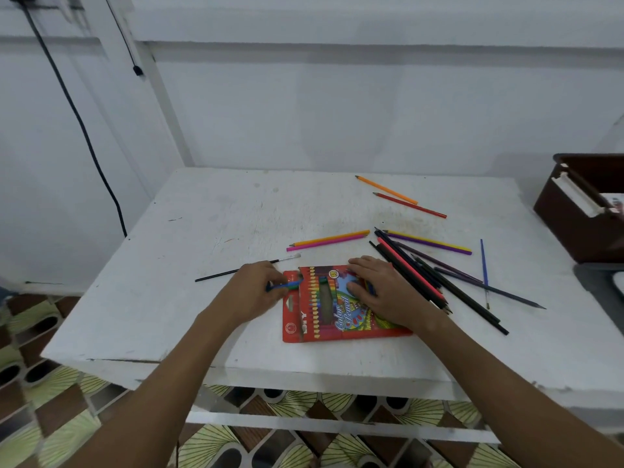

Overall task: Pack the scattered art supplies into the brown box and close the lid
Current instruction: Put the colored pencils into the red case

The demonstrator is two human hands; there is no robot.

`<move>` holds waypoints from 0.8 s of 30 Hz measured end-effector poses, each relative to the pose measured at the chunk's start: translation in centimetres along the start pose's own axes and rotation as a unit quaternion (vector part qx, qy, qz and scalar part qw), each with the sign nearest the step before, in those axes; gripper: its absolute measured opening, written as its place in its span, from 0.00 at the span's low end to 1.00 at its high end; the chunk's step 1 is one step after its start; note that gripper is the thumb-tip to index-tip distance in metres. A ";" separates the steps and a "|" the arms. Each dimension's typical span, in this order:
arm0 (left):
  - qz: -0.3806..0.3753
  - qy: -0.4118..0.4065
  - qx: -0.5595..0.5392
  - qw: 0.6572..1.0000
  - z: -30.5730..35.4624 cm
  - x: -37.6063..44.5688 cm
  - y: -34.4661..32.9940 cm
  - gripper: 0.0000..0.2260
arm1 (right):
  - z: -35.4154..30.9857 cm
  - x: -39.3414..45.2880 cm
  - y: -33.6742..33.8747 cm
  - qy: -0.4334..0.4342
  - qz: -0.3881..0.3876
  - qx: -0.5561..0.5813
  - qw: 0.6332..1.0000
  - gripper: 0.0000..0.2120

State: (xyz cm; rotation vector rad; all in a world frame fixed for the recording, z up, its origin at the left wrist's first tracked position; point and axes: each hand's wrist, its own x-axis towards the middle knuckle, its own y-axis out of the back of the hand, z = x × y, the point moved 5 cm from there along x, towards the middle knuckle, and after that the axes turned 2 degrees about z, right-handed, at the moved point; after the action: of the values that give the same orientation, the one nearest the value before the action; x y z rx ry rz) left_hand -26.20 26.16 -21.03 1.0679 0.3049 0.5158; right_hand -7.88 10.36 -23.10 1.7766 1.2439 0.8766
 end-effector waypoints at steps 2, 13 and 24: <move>0.000 -0.014 -0.020 1.000 1.4 0.6 -0.2 0.12 | 0.1 0.0 0.0 -0.001 -0.001 0.004 1.000 0.25; -0.001 0.035 0.024 0.999 -1.4 -0.2 0.2 0.12 | 0.1 -0.1 0.4 -0.002 0.011 0.019 1.000 0.23; 0.028 0.006 -0.023 0.999 1.7 1.3 -0.7 0.11 | -0.1 -0.1 0.6 0.003 0.004 0.030 1.000 0.22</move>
State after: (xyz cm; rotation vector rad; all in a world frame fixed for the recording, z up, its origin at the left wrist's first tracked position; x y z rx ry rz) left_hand -24.12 25.29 -20.88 1.0305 0.2728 0.5771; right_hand -7.78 10.18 -22.54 1.8280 1.2792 0.8590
